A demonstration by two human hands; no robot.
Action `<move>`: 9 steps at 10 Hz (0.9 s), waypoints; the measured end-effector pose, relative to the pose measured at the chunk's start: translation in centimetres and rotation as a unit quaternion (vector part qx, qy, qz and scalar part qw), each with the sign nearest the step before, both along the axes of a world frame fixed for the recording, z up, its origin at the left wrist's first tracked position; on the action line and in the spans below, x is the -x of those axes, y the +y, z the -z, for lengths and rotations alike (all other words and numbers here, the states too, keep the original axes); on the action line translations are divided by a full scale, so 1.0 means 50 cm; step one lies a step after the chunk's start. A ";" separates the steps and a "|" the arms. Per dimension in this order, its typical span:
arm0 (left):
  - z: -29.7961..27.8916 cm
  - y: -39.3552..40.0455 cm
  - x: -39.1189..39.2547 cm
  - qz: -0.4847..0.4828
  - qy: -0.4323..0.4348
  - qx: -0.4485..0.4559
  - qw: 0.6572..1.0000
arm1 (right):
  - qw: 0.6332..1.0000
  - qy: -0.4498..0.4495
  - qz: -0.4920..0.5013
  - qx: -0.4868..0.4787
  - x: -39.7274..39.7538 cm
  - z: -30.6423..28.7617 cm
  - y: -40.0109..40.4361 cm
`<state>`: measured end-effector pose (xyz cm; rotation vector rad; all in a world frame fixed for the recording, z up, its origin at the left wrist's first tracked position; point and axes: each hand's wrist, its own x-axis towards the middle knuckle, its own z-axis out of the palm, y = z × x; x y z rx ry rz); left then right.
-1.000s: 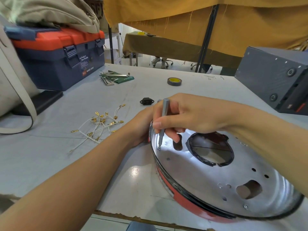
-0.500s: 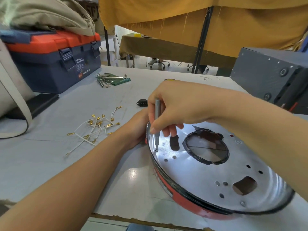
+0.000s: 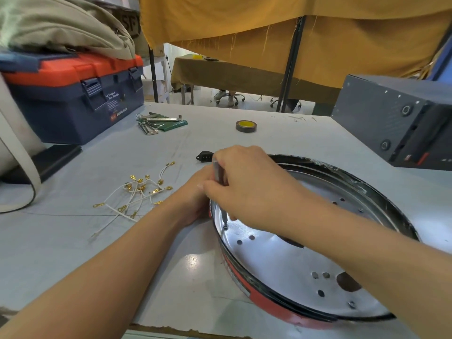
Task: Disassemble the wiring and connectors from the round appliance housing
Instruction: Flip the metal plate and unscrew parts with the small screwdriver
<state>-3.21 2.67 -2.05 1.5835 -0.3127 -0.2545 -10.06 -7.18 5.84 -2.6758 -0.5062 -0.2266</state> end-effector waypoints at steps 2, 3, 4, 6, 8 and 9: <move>-0.003 -0.013 0.006 0.059 -0.048 0.029 0.997 | 0.998 0.036 0.015 -0.041 -0.001 0.008 -0.024; 0.014 -0.007 -0.005 0.008 -0.014 0.041 0.999 | 1.000 0.004 0.024 0.020 0.002 0.008 -0.024; 0.018 -0.006 -0.006 0.044 -0.019 0.061 0.997 | 0.999 0.006 0.025 0.047 0.000 0.002 -0.023; 0.009 0.002 -0.023 0.101 -0.035 0.040 0.993 | 0.995 0.096 -0.010 -0.010 -0.010 -0.009 -0.037; 0.000 -0.006 -0.013 0.102 -0.047 0.035 0.993 | 0.992 0.115 -0.044 -0.019 -0.011 -0.005 -0.043; -0.003 -0.004 -0.012 0.111 -0.043 0.022 0.993 | 0.989 0.133 -0.069 -0.012 -0.016 -0.011 -0.050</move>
